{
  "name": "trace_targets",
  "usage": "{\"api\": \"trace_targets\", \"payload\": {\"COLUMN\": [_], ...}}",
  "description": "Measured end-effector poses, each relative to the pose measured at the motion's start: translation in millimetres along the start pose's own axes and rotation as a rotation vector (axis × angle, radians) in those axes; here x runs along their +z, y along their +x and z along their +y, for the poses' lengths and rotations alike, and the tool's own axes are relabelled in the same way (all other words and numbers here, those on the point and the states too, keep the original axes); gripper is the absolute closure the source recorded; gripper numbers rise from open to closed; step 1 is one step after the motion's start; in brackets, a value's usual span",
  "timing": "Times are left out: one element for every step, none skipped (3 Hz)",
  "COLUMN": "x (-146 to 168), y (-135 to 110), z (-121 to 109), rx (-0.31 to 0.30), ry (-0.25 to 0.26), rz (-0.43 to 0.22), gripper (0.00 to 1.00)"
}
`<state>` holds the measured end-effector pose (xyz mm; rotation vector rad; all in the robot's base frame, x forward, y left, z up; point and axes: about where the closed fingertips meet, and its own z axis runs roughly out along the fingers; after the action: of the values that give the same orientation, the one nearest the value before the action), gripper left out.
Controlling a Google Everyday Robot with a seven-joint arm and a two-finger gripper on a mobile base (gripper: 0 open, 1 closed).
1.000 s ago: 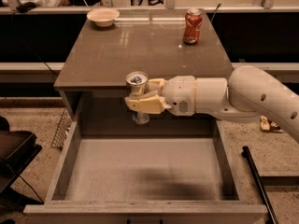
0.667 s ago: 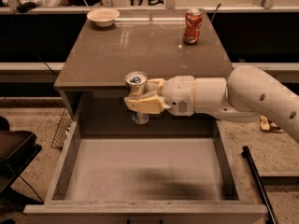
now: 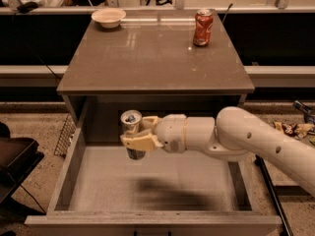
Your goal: Place redbull can into top drawer
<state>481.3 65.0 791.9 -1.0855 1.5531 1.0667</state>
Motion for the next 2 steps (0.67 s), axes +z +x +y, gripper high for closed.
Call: {"api": "trace_targets", "payload": {"x": [28,54], "y": [38,77], "z": [5,8], "rx": [-0.012,-0.066], "ry": [-0.035,-0.09], "rz": [-0.012,-0.079], "gripper": [1.0,1.0]}}
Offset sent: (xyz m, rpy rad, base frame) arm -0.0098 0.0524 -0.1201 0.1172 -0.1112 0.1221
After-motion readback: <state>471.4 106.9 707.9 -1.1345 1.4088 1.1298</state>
